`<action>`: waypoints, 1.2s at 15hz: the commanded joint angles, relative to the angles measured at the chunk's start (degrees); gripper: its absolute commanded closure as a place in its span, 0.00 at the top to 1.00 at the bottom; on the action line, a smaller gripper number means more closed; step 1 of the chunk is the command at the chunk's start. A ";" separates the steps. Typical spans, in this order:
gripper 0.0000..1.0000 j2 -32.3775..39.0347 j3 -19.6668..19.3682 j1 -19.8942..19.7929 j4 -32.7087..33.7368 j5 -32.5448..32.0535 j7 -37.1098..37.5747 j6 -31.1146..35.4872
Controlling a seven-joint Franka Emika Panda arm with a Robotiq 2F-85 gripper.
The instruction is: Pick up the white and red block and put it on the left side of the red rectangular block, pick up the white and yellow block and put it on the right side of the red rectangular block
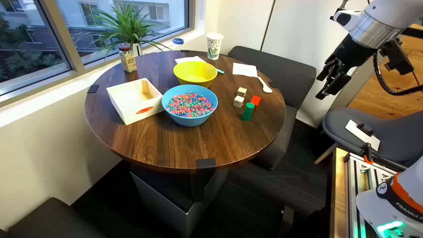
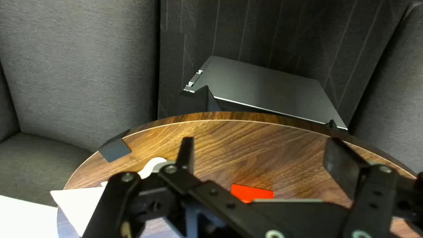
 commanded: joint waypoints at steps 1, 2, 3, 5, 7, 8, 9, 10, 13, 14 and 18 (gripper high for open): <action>1.00 0.02 -0.40 0.51 0.16 -0.34 0.31 -0.27; 1.00 0.02 -0.40 0.51 0.16 -0.34 0.31 -0.27; 1.00 0.02 -0.40 0.51 0.16 -0.34 0.31 -0.27; 1.00 0.02 -0.40 0.51 0.16 -0.34 0.31 -0.27; 1.00 0.40 -0.40 0.08 0.42 -1.19 0.37 1.54; 1.00 1.87 -0.73 -0.42 1.09 -1.51 0.62 2.99; 1.00 3.54 -1.30 -0.65 1.64 -1.35 0.77 5.24; 1.00 5.28 -2.38 0.01 2.35 0.50 0.69 7.37; 1.00 10.59 -3.86 1.09 3.49 2.37 0.35 18.13; 1.00 13.18 -4.26 1.87 4.43 4.08 0.69 20.77; 1.00 22.50 -3.75 4.23 8.44 9.86 1.36 27.87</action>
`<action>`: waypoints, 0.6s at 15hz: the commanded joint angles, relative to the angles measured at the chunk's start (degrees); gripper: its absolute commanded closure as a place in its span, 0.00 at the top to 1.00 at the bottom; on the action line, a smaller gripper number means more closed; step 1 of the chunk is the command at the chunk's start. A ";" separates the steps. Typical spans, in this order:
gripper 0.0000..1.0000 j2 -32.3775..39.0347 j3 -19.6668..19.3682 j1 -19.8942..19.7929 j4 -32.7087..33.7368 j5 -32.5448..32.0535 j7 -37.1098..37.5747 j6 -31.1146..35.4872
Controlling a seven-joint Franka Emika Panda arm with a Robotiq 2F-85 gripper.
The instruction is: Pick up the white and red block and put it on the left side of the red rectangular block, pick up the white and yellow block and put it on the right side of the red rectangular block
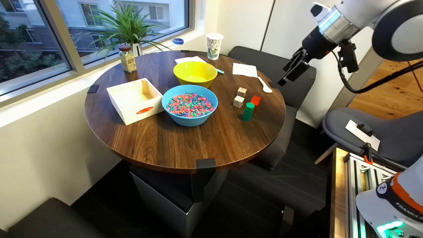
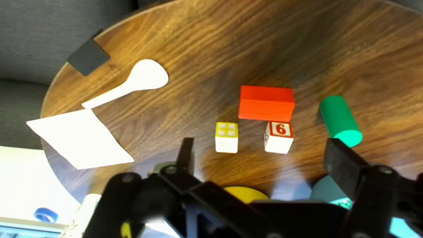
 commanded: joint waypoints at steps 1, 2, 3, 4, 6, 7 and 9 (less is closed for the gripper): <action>1.00 10.33 0.09 2.54 5.35 4.62 0.92 3.96; 1.00 12.34 0.00 3.13 6.57 5.79 0.68 3.92; 1.00 14.52 0.04 3.55 7.98 6.88 0.58 3.55; 1.00 16.39 0.09 4.02 9.44 8.22 0.50 2.48; 1.00 19.86 0.74 4.29 11.94 9.88 0.83 1.78; 1.00 21.35 1.19 4.16 13.05 10.21 1.11 1.68; 1.00 24.28 2.11 3.76 15.19 10.19 1.91 1.73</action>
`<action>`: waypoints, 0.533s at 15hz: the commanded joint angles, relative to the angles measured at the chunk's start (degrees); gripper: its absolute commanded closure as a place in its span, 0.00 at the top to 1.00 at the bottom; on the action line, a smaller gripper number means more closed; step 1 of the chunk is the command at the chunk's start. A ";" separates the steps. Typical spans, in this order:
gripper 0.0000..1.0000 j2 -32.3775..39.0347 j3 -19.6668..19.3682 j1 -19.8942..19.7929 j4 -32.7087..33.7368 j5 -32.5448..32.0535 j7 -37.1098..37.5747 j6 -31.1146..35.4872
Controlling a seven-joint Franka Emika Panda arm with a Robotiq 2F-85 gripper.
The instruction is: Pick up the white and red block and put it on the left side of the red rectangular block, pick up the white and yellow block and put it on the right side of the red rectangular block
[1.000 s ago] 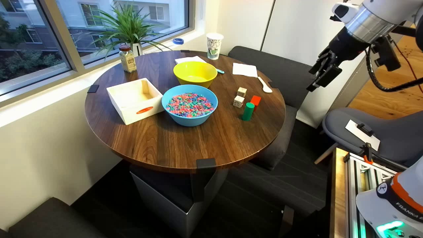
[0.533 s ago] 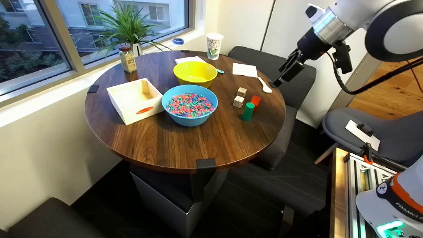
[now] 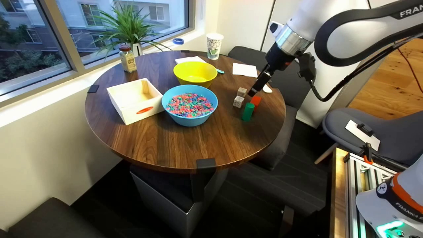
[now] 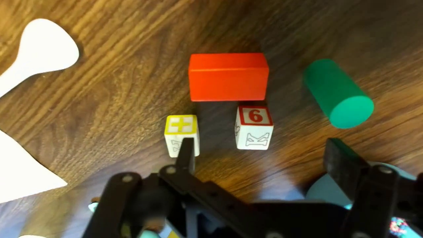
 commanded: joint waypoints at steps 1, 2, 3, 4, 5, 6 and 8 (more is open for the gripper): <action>1.00 6.24 1.65 -0.40 5.24 1.24 1.60 -1.74; 1.00 7.43 1.98 -0.66 6.13 0.81 2.18 -1.94; 1.00 8.45 2.19 -0.76 6.98 0.82 2.46 -2.19; 1.00 9.38 2.36 -0.85 7.69 0.84 2.57 -2.45; 1.00 10.22 2.47 -0.89 8.37 1.14 2.37 -2.89; 1.00 10.84 2.60 -0.96 8.99 1.18 2.41 -3.42; 0.95 11.93 2.80 -1.13 10.11 1.15 2.52 -4.59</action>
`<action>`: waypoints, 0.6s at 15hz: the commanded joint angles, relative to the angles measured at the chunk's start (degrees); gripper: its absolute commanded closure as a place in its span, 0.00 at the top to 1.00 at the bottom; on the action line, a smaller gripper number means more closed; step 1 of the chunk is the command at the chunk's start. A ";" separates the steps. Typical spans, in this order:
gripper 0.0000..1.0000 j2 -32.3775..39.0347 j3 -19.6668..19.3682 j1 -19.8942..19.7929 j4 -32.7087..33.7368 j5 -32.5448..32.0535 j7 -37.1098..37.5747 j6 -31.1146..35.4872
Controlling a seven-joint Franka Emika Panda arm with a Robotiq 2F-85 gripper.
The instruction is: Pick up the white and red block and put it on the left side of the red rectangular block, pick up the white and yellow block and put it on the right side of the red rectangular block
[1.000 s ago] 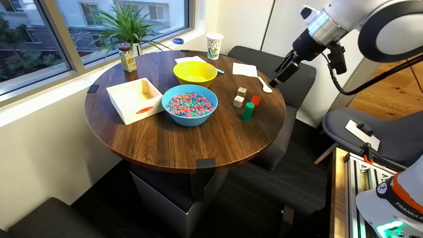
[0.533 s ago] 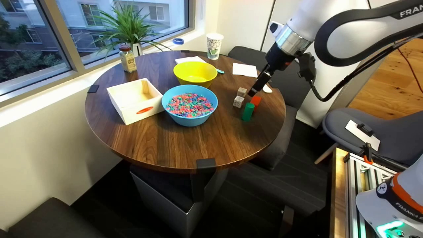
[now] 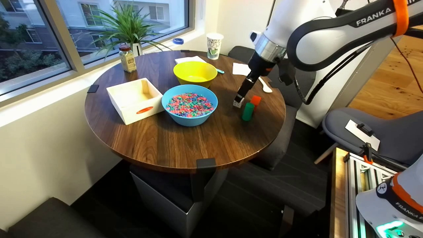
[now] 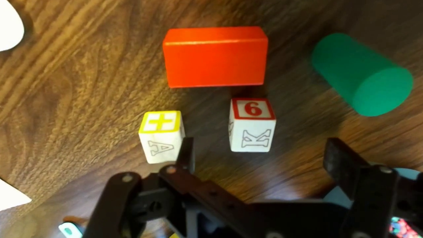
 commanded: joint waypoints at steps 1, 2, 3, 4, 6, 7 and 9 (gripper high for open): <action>0.83 2.70 1.20 -1.05 3.23 1.00 0.31 -3.62; 0.71 3.03 1.25 -1.18 3.60 0.93 0.33 -4.05; 0.70 3.32 1.28 -1.28 4.03 0.89 0.33 -4.74; 0.64 3.55 1.31 -1.42 4.34 0.77 0.38 -5.31; 0.46 4.00 1.37 -1.63 4.82 0.85 0.07 -6.25; 0.39 4.15 1.40 -1.71 4.99 0.82 0.07 -6.68; 0.23 4.38 1.47 -1.82 5.15 0.73 0.08 -7.26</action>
